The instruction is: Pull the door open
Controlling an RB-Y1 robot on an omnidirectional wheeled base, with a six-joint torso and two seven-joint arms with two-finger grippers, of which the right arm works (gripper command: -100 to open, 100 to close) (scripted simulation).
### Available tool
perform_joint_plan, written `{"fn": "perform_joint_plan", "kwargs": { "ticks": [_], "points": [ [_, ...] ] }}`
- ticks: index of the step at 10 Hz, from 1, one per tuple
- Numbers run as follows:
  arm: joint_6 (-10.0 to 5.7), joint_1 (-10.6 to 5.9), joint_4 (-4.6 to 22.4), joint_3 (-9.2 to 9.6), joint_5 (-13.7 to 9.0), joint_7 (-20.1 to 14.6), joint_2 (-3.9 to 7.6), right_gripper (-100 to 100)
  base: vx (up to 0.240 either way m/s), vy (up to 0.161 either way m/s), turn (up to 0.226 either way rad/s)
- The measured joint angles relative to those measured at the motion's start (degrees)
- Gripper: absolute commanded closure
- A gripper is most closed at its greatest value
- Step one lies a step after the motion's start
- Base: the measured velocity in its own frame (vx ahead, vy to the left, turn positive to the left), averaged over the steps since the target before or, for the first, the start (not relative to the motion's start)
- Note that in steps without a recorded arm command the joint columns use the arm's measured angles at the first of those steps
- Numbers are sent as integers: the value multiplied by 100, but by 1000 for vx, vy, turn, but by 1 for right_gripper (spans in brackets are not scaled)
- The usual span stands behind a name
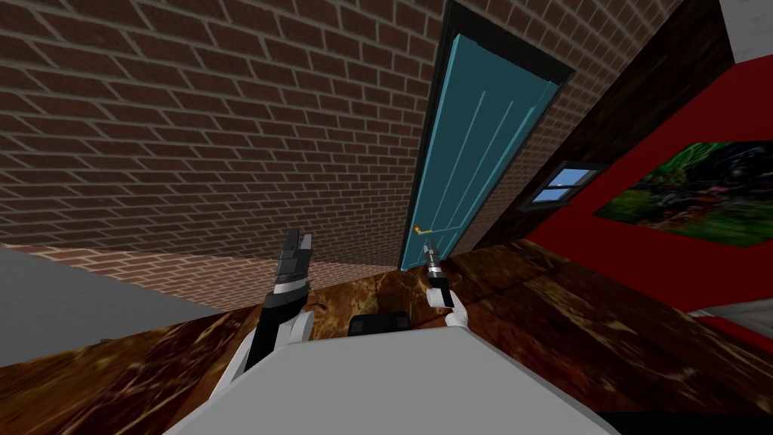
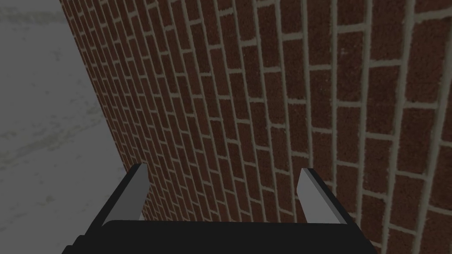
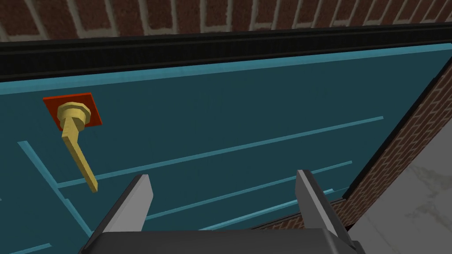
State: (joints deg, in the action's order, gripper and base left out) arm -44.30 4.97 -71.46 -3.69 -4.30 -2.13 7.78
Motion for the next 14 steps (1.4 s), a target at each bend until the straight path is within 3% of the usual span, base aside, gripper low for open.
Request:
{"fn": "perform_joint_plan", "kwargs": {
  "ticks": [5, 11, 14],
  "points": [
    [-34, -262, 677, 0, 33, -95, 45, -100, 30, -85, 74],
    [-233, -629, 1734, -9, 68, -234, 117, -100, 24, -104, 106],
    [-211, -776, 2136, -10, 89, -328, 166, -100, 14, -110, 90]
  ]
}}
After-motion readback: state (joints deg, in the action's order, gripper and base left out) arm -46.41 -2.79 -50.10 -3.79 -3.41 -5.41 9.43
